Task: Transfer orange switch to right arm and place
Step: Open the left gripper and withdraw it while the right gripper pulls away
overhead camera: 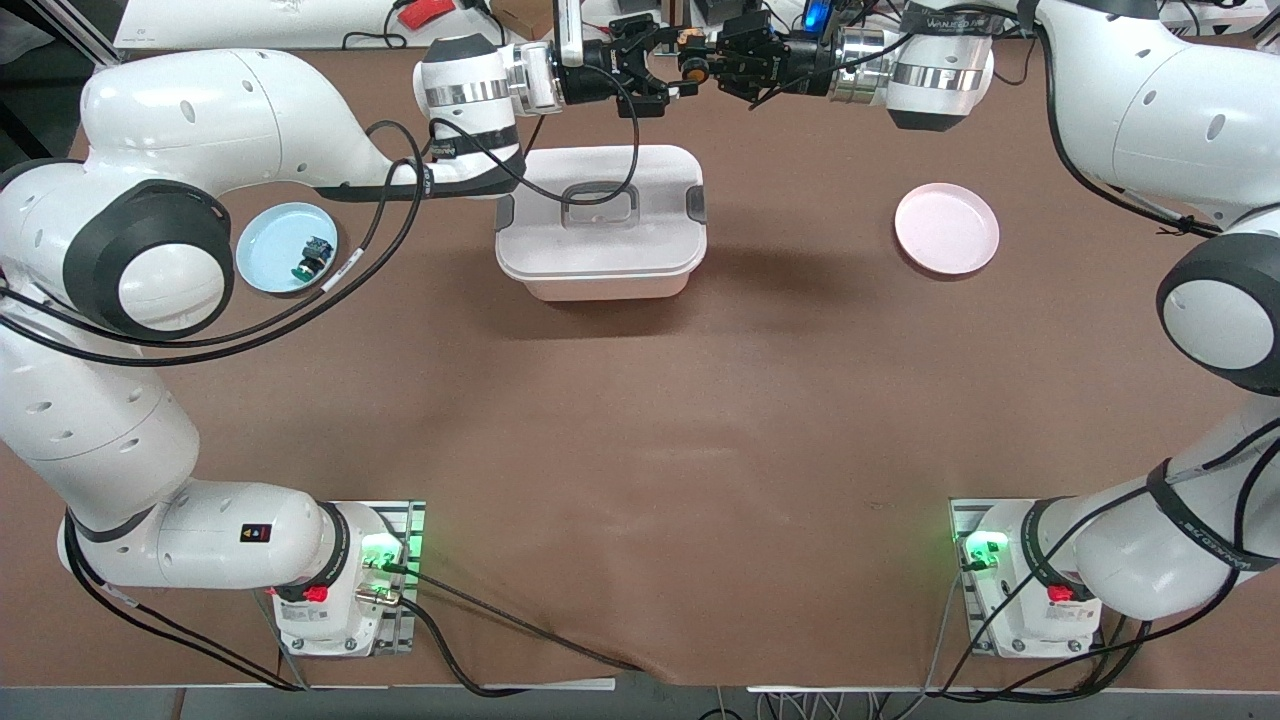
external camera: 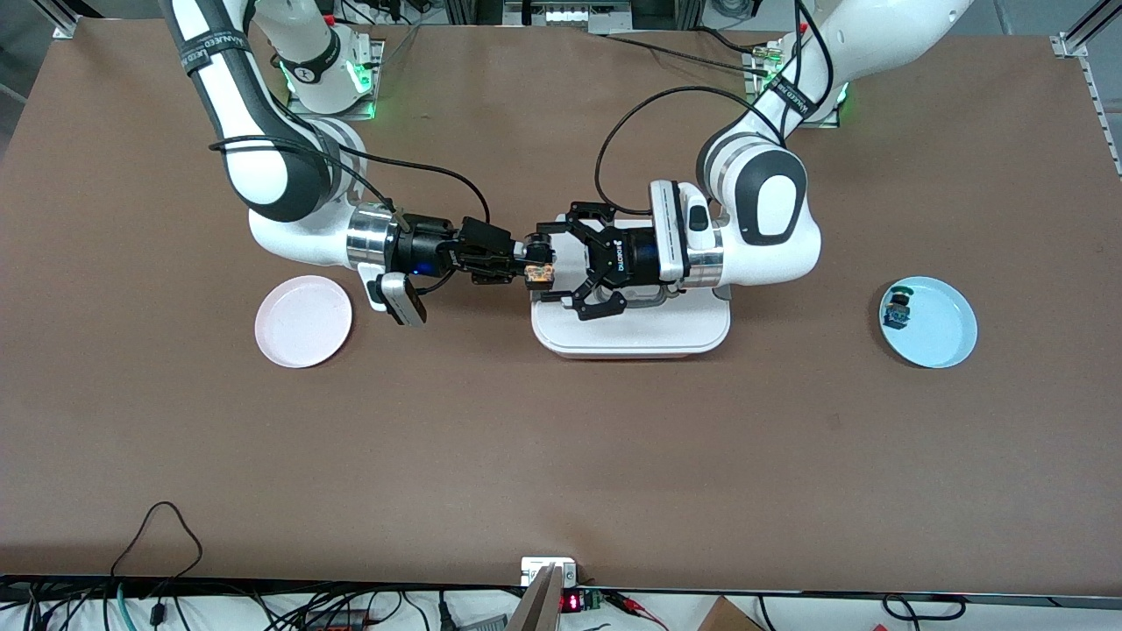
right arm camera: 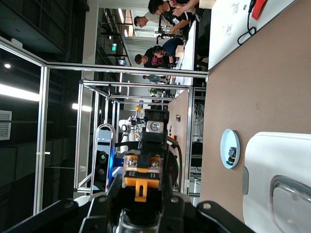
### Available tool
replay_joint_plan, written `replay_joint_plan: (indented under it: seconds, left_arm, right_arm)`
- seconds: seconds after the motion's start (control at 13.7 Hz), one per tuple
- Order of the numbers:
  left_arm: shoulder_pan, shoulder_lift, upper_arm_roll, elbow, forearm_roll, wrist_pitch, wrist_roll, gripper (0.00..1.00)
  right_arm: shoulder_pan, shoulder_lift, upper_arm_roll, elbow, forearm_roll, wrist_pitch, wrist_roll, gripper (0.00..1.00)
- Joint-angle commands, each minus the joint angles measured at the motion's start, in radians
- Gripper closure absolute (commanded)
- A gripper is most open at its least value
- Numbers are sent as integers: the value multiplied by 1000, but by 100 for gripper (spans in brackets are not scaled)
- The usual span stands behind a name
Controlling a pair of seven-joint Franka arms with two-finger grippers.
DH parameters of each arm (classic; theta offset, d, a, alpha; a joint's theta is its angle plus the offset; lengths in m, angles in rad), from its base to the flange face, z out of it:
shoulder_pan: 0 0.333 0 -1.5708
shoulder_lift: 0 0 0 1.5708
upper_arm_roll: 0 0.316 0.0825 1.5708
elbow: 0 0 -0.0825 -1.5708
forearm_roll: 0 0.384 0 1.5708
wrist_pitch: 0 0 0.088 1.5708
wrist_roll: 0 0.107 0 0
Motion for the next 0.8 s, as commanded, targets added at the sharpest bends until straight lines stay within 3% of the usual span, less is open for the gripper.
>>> replay_joint_plan:
  seconds: [0.0,0.22,0.44,0.58,0.73]
  left_arm:
    - [6,-30,2,-19,-39,4,9,0]
    - [38,-35,2,-16,-34,-2,3,0]
    - [64,-36,0,-14,-13,-19,-71,0]
    - [107,-36,6,-9,98,-68,-137,0]
    - [187,-36,2,9,308,-155,-288,0]
  right_arm:
    - [-11,14,-8,43,5,-7,14,100]
    - [-55,14,-11,61,-89,-48,89,100]
    - [-150,14,-11,78,-219,-172,152,100]
    - [-229,25,-11,77,-256,-283,165,100]
    - [-319,30,-11,77,-335,-396,222,100]
